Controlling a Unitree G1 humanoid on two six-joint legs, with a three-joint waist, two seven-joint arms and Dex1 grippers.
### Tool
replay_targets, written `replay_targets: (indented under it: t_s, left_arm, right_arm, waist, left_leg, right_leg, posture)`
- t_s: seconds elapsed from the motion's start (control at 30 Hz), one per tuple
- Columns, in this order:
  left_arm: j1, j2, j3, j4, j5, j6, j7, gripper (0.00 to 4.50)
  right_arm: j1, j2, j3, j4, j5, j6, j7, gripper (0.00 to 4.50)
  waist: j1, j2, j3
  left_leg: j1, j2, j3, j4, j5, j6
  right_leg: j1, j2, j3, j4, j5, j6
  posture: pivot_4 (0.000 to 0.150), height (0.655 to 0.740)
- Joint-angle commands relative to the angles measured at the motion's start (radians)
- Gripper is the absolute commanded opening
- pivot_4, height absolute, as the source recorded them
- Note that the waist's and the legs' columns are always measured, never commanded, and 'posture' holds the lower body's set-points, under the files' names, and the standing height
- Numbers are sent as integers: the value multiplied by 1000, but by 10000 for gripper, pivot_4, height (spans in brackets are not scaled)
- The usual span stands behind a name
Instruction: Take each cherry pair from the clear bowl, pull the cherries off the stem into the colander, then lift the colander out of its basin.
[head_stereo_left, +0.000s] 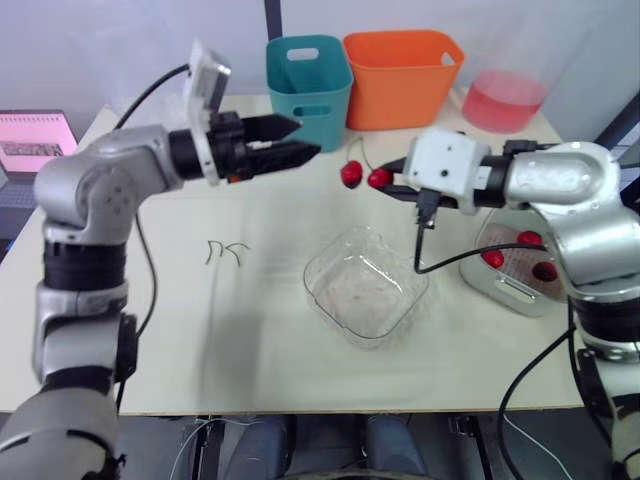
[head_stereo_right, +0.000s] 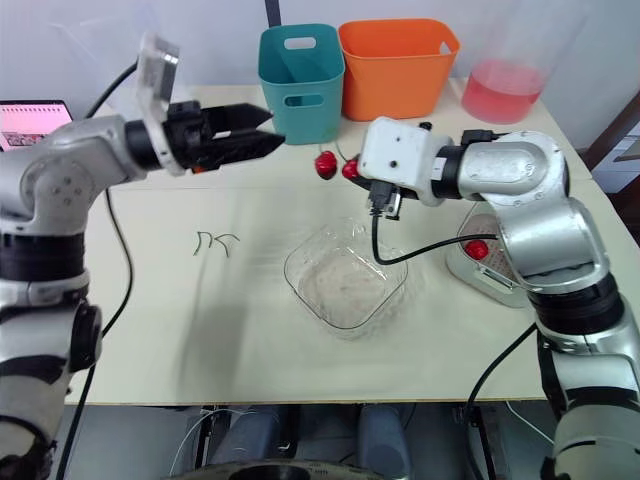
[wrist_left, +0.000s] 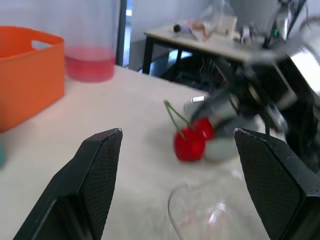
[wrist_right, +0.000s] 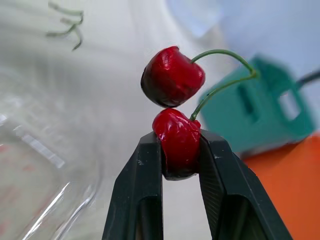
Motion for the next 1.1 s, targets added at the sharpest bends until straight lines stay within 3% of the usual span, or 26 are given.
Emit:
replay_targets:
  t_s: [0.03,0.4,0.5,0.7,0.9,0.93,1.1]
  left_arm:
    - [-90,-22,-6,90,31,12,-5,37580]
    - [-157,-99,-61,170,93,-7,-100,37580]
    - [-164,-115,-46,179,89,-7,-105,29747]
    - [-162,-127,-29,172,89,11,-101,513]
    - [-154,-123,-15,175,96,-3,-106,513]
    - [-151,-120,-11,176,95,-8,-110,0]
    - [-116,-96,26,154,73,-49,-175,0]
  right_arm:
    - [-42,9,-1,9,-51,-99,-41,5322]
    - [-56,32,9,-1,-72,-130,-39,5322]
    - [-54,33,8,-9,-69,-121,-37,5275]
    - [-52,29,4,-20,-65,-108,-32,5275]
    - [-50,25,1,-23,-56,-96,-22,5275]
    - [-45,25,-7,-25,-37,-77,-11,15230]
    - [-2,56,-162,-67,225,205,24,37367]
  waist:
    - [-1,0,0]
    - [-1,0,0]
    - [-1,0,0]
    - [-2,0,0]
    - [-1,0,0]
    - [-1,0,0]
    - [-2,0,0]
  left_leg:
    - [0,0,0,0,0,0]
    - [0,0,0,0,0,-1]
    - [0,0,0,0,0,-1]
    - [0,0,0,0,0,-1]
    - [0,0,0,0,0,-1]
    - [0,0,0,0,0,-1]
    - [0,1,0,0,0,-1]
  right_leg:
    - [0,0,0,0,0,0]
    - [0,0,0,0,0,0]
    - [0,0,0,0,0,0]
    - [-1,0,0,0,0,0]
    - [-1,0,0,0,0,0]
    - [-1,0,0,0,0,0]
    - [-1,0,0,0,0,0]
  posture:
    - [1500,7400]
    - [1500,7400]
    - [1500,7400]
    - [1500,7400]
    - [1500,7400]
    - [1500,7400]
    - [1500,7400]
